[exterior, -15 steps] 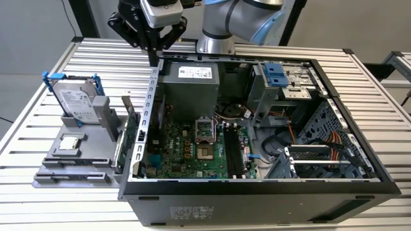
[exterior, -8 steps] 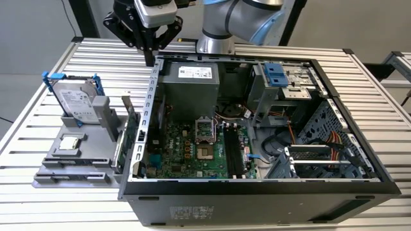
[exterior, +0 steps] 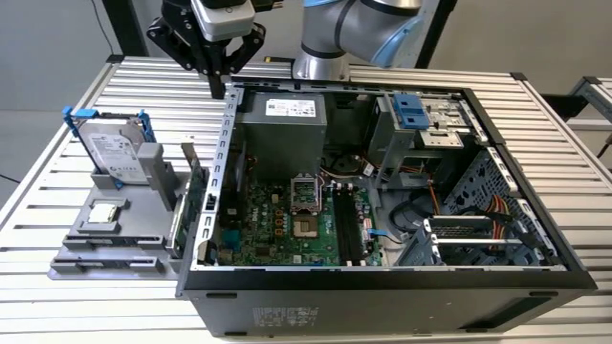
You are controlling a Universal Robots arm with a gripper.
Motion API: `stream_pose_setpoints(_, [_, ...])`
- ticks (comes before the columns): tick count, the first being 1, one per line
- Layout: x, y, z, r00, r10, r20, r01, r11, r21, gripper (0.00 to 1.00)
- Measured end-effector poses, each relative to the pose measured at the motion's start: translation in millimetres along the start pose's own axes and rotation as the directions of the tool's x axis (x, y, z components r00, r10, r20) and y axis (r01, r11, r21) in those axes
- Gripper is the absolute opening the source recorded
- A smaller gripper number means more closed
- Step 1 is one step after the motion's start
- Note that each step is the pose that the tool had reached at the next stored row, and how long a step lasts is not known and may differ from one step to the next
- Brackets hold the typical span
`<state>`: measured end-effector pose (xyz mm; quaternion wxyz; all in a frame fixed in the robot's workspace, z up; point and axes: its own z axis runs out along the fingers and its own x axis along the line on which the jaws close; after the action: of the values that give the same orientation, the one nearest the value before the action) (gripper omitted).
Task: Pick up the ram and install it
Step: 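Reach for the ram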
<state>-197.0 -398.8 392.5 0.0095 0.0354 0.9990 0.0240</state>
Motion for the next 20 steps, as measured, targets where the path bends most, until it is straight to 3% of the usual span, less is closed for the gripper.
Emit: stream_pose_setpoints(20, [26.2,-1.8,-0.5,1.0000,0.000,0.0000,0.000,1.0000,0.0000,0.00])
